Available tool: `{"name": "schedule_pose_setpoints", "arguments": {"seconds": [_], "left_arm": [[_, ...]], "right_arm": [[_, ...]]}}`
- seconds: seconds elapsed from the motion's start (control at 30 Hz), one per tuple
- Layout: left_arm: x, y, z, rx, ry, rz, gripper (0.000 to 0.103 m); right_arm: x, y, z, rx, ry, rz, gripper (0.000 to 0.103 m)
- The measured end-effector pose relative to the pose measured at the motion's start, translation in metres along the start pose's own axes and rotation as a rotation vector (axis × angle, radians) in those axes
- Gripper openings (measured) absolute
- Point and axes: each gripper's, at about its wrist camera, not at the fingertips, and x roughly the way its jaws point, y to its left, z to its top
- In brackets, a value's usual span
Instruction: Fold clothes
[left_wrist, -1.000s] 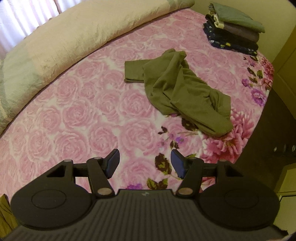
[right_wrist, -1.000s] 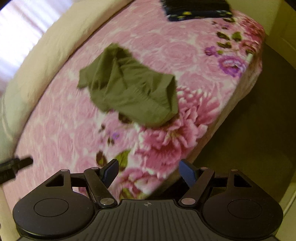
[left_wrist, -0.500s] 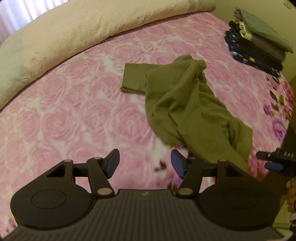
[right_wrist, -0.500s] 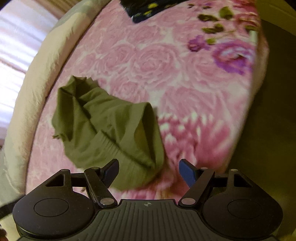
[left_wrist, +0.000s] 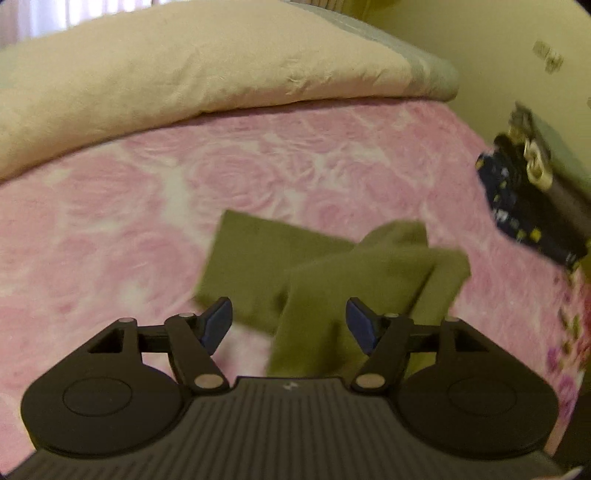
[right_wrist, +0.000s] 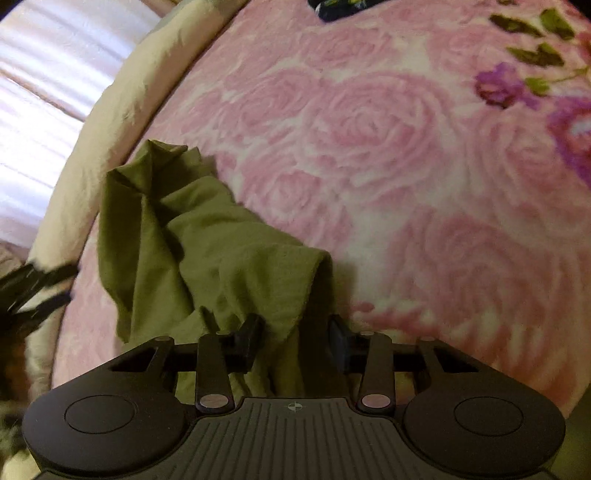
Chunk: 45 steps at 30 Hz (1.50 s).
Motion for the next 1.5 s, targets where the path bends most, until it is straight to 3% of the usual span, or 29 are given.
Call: {"name": "schedule_pose_setpoints", "arguments": {"seconds": [0.13,0.17,0.2,0.27,0.37,0.47,0.57,0.73,0.77,0.8,0.87,0.9,0.93,0.97,1.0,1.2,1.3,1.33,1.5], "left_arm": [[0.035,0.007,0.004,-0.09,0.013,-0.085,0.058],[0.042,0.009,0.004,-0.114,0.014,-0.112,0.029],[0.047,0.011,0.003,-0.138,0.013,-0.135,0.027],[0.049,0.014,0.001,-0.182,-0.003,-0.144,0.019],[0.035,0.023,-0.004,-0.199,-0.044,-0.158,0.012],[0.001,0.037,-0.004,-0.23,-0.129,-0.134,0.01],[-0.055,0.053,-0.011,-0.291,-0.274,-0.077,0.01],[-0.138,0.037,-0.038,-0.325,-0.396,-0.091,0.013],[-0.151,0.033,-0.045,-0.333,-0.406,-0.095,0.021],[-0.153,0.026,-0.055,-0.34,-0.354,-0.1,0.026],[-0.148,0.015,-0.075,-0.321,-0.261,-0.043,0.026],[-0.146,0.01,-0.086,-0.311,-0.215,-0.014,0.026],[-0.144,0.006,-0.095,-0.308,-0.174,0.011,0.026],[-0.143,0.008,-0.103,-0.336,-0.152,0.022,0.026],[-0.142,0.011,-0.109,-0.359,-0.134,0.034,0.027],[-0.121,0.048,-0.104,-0.408,-0.133,0.143,0.036],[-0.094,0.08,-0.078,-0.394,-0.155,0.172,0.037],[-0.085,0.091,-0.069,-0.39,-0.164,0.18,0.037],[-0.033,0.12,-0.005,-0.277,-0.154,0.158,0.041]], "right_arm": [[0.005,-0.015,0.017,0.057,0.071,0.061,0.039],[0.005,-0.016,0.02,0.064,0.08,0.067,0.039],[0.005,-0.015,0.022,0.056,0.083,0.068,0.034],[0.005,-0.01,0.025,0.013,0.08,0.059,0.012],[0.005,-0.008,0.035,0.01,0.082,0.048,0.006],[-0.009,-0.006,0.064,-0.029,-0.004,0.017,0.004],[-0.029,0.01,0.112,-0.121,-0.154,-0.016,0.004],[-0.056,0.055,0.192,-0.311,-0.389,0.021,0.004],[-0.058,0.065,0.206,-0.342,-0.428,0.024,0.004],[-0.057,0.072,0.219,-0.352,-0.452,0.015,0.004],[-0.047,0.072,0.241,-0.305,-0.452,-0.031,0.005],[-0.039,0.066,0.248,-0.263,-0.419,-0.063,0.018],[-0.031,0.06,0.255,-0.221,-0.386,-0.094,0.052],[-0.023,0.055,0.262,-0.179,-0.354,-0.126,0.069],[-0.018,0.047,0.263,-0.146,-0.327,-0.132,0.077],[0.016,-0.002,0.221,-0.014,-0.113,-0.082,0.076],[0.036,-0.026,0.199,0.088,-0.011,-0.062,0.076],[0.038,-0.031,0.197,0.066,0.017,-0.027,0.076],[0.045,-0.036,0.203,0.052,0.008,0.006,0.076]]}}
